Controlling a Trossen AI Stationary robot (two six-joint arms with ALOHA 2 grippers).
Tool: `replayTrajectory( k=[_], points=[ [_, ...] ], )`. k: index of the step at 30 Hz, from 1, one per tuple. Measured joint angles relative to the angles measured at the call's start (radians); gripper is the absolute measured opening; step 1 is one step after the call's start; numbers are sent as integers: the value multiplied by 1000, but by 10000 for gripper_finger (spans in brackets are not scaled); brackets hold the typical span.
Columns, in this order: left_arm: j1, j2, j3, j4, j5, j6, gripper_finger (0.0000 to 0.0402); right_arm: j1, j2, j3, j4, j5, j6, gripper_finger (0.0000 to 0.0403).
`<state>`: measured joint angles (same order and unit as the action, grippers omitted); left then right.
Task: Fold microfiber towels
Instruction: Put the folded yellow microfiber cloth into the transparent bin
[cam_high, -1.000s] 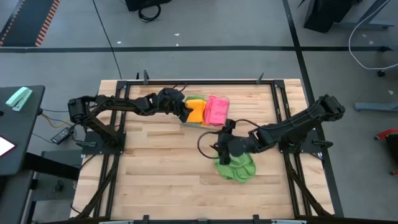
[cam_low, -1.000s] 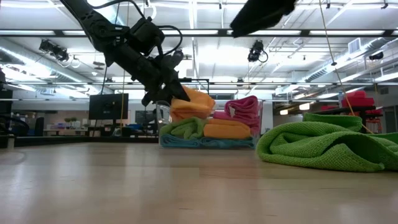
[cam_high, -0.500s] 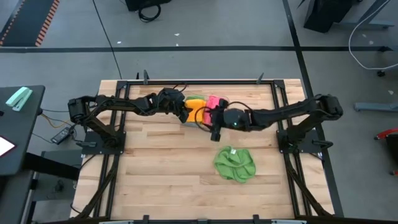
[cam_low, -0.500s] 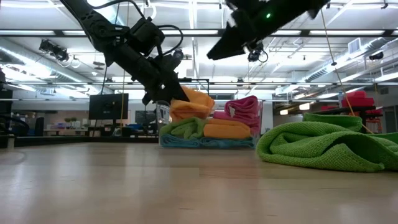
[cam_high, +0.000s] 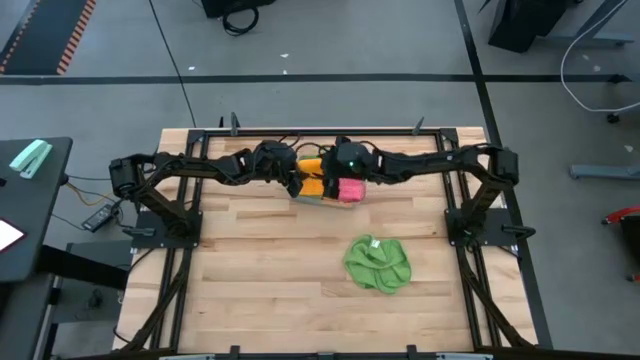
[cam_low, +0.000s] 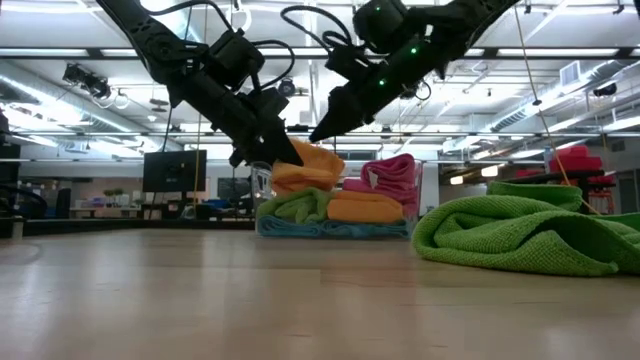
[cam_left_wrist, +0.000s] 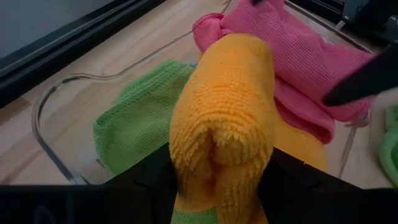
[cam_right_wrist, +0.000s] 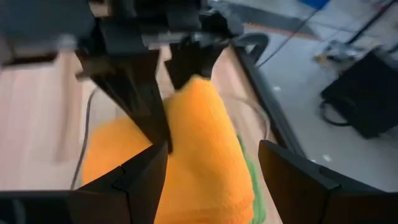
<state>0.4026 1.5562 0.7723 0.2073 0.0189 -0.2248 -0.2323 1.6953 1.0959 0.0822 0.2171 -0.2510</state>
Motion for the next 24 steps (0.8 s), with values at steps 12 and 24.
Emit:
replayTrajectory(
  k=[12, 24],
  points=[
    [-10, 2, 0, 31, 1, 94, 222, -135, 13, 25, -14, -211, -23, 261],
    [-11, -8, 0, 26, 0, 236, 226, -140, 133, 41, -15, -190, 39, 261]
  ],
)
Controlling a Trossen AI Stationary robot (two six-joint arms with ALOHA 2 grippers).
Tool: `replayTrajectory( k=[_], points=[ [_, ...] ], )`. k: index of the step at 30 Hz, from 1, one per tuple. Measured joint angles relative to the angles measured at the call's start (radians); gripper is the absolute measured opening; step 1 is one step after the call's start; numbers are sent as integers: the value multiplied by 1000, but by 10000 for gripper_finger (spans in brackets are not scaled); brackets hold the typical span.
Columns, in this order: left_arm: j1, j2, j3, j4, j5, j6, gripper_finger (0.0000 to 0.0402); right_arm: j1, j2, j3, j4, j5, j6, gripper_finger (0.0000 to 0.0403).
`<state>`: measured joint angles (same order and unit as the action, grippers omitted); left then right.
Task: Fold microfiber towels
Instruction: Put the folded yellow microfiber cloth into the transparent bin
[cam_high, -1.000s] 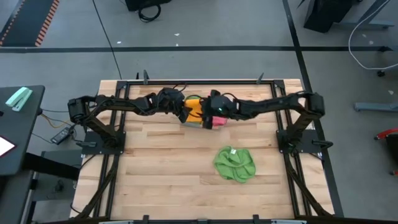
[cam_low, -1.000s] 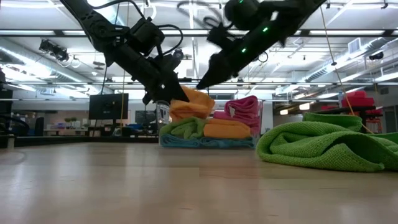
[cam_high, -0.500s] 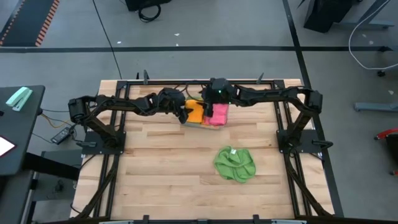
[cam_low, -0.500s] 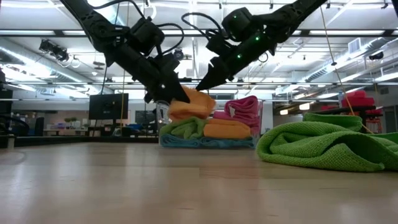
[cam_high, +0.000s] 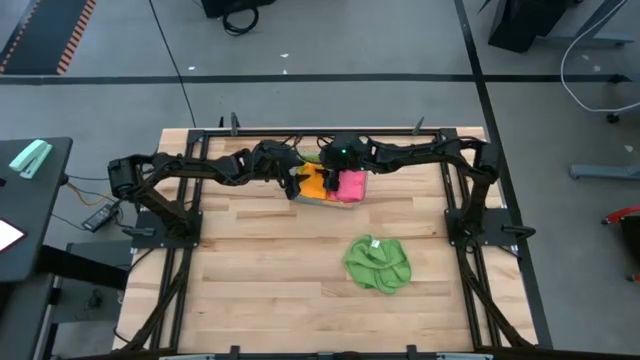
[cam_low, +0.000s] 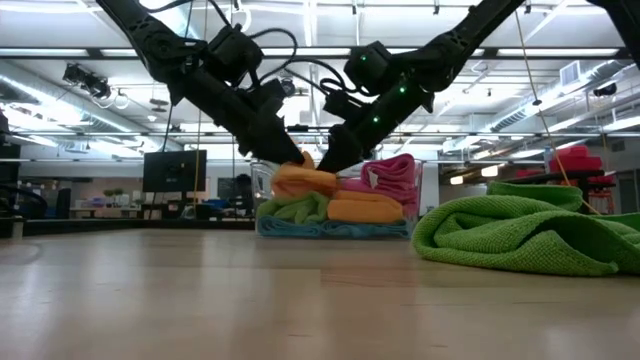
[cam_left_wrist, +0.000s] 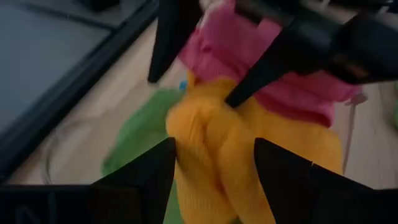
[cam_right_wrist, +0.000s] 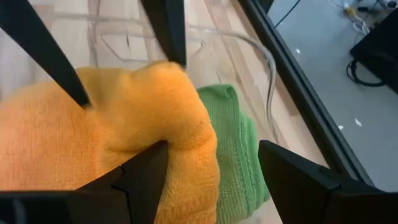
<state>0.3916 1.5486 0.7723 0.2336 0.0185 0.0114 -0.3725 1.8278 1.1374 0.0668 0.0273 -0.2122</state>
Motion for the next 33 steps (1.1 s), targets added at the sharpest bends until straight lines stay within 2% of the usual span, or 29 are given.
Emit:
replayTrajectory(
  k=[3, 7, 9, 11, 14, 16, 23, 26, 30, 33],
  points=[
    [0, -38, 0, 3, -16, 77, 231, 0, 0, 0, -18, 1, 12, 261],
    [-12, -108, 2, -10, -164, 200, 233, -6, 0, 0, -23, 11, 23, 261],
    [-23, -137, 2, -16, -171, 245, 230, -5, 0, 0, -13, 45, 31, 261],
    [-38, -147, 2, -24, -127, 269, 226, -8, 0, 2, -11, 53, 31, 261],
    [-55, -142, 2, -41, -39, 265, 218, -13, 0, 3, 9, 54, 52, 261],
    [-65, -120, 2, -41, -21, 249, 212, -14, -1, 3, 22, 55, 64, 261],
    [-68, -16, 1, -17, -25, 198, 191, -13, -53, 4, 3, 55, 73, 261],
    [-61, 5, 1, -19, -67, 135, 183, -8, -95, 4, -37, 45, 59, 261],
    [-33, 17, 0, -42, -106, 131, 172, 31, -120, 3, -10, -45, 17, 261],
    [-23, 16, 0, -23, -106, 144, 167, 61, -101, 3, -4, -56, -6, 261]
  ],
)
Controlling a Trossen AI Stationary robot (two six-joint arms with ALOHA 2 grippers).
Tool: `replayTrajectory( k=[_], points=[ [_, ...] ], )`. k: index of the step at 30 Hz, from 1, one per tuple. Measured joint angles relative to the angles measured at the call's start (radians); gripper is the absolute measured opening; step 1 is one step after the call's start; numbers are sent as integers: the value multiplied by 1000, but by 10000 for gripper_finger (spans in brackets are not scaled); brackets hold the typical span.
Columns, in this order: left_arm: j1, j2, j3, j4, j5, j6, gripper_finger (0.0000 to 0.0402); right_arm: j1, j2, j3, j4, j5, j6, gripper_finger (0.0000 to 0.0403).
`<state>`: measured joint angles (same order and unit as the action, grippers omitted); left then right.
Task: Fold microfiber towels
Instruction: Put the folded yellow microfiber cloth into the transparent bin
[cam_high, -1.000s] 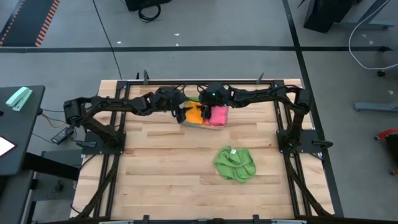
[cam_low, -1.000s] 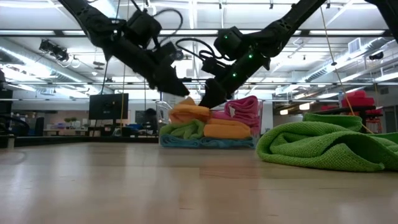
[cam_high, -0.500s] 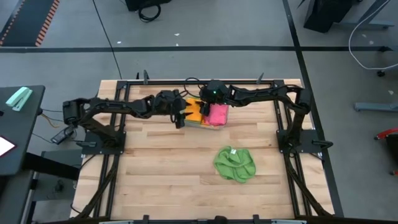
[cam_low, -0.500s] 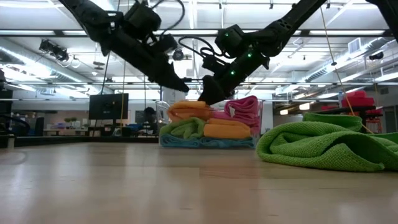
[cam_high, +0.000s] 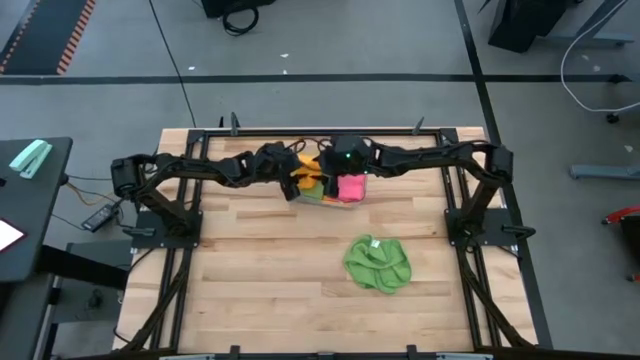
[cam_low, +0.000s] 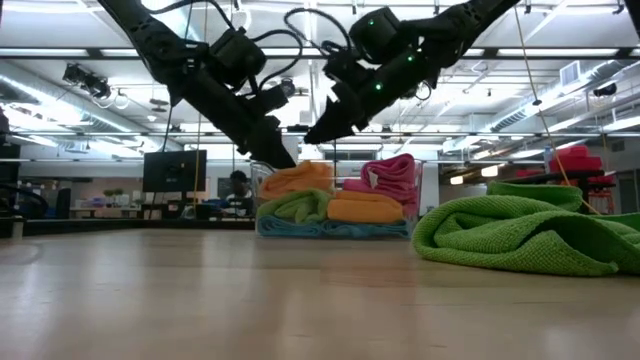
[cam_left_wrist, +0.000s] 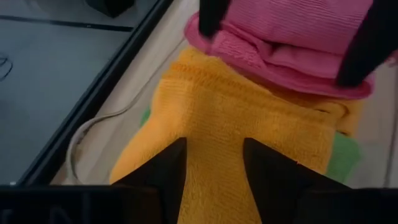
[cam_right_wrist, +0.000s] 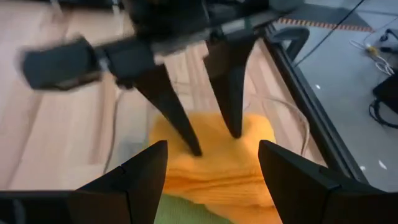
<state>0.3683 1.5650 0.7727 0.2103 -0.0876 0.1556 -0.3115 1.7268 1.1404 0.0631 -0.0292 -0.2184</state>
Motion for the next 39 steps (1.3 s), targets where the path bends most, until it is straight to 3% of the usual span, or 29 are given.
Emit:
replayTrajectory(
  k=[6, 16, 32, 39],
  points=[
    [-15, -1, 0, 0, 18, 50, 156, 9, 29, -2, 34, 33, 11, 261],
    [-18, -110, 1, -75, 18, 60, 134, -43, 30, -2, 34, 35, 6, 261],
    [-11, 75, 0, 83, 18, 100, 109, -56, 14, -35, -41, 52, 78, 261],
    [-13, 87, 1, 112, 18, 118, 101, -20, -13, 12, -73, 55, 76, 261]
  ],
)
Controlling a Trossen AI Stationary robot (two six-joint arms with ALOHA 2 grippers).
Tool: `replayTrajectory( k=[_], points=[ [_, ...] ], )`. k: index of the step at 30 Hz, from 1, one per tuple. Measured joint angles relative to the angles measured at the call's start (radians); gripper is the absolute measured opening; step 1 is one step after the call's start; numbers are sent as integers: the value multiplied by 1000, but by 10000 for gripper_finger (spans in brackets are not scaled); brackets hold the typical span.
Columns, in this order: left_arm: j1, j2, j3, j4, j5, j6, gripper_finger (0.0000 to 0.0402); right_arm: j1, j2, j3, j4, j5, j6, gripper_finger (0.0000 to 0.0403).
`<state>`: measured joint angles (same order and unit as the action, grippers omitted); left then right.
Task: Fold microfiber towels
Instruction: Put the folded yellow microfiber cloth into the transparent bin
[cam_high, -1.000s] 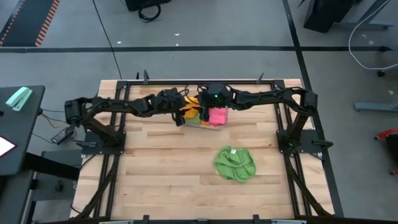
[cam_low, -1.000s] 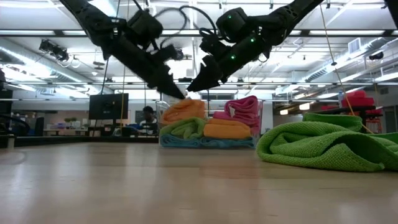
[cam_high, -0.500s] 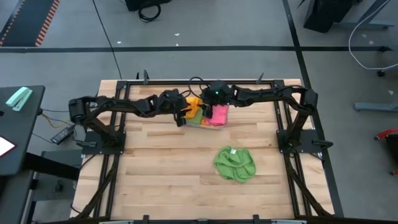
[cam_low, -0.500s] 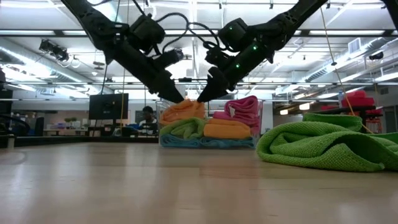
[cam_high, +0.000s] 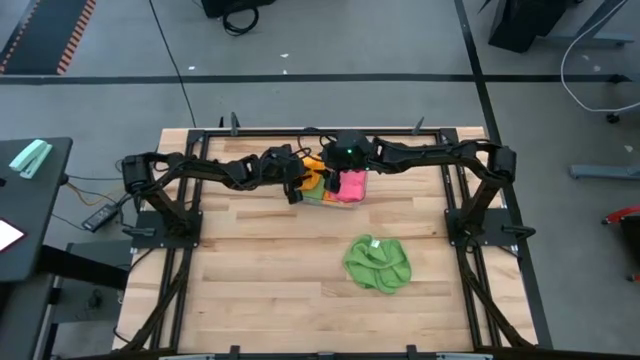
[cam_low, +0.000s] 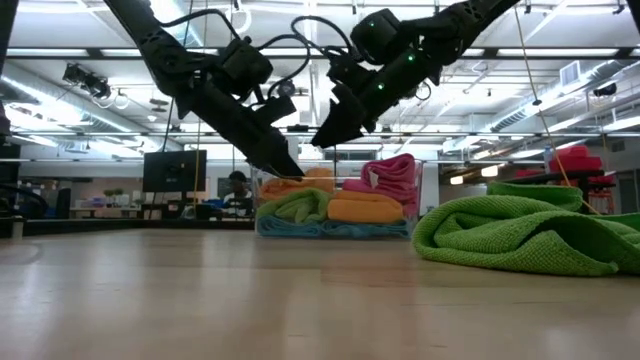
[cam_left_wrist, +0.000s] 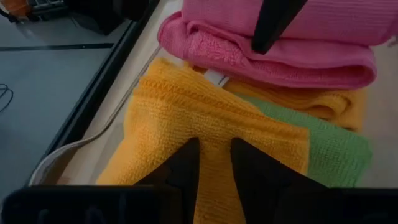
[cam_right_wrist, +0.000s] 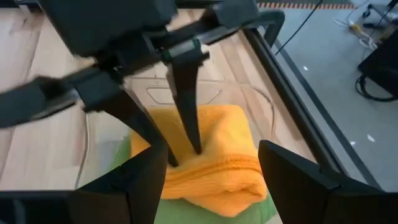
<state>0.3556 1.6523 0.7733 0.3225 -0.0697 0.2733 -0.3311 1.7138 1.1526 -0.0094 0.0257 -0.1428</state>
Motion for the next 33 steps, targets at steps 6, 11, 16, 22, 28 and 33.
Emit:
replayTrajectory(
  k=[6, 11, 16, 22, 28, 33],
  points=[
    [-27, -53, -1, -9, 0, -14, 93, 7, -2, 4, -54, 16, -32, 261],
    [-46, -98, -1, -7, 3, -58, 86, 9, -38, 4, -122, 20, -33, 261],
    [-39, -174, 0, -103, 4, -131, 75, 15, -93, 4, -109, 24, -32, 261],
    [-41, -251, 0, -208, 4, -139, 66, 39, -166, 4, -106, 24, 14, 261],
    [-41, -261, 0, -220, 4, -157, 70, 116, -214, 4, -151, 26, 22, 261],
    [-41, -191, 14, -156, 4, -158, 59, 190, -281, 4, -207, 74, 53, 261]
  ],
)
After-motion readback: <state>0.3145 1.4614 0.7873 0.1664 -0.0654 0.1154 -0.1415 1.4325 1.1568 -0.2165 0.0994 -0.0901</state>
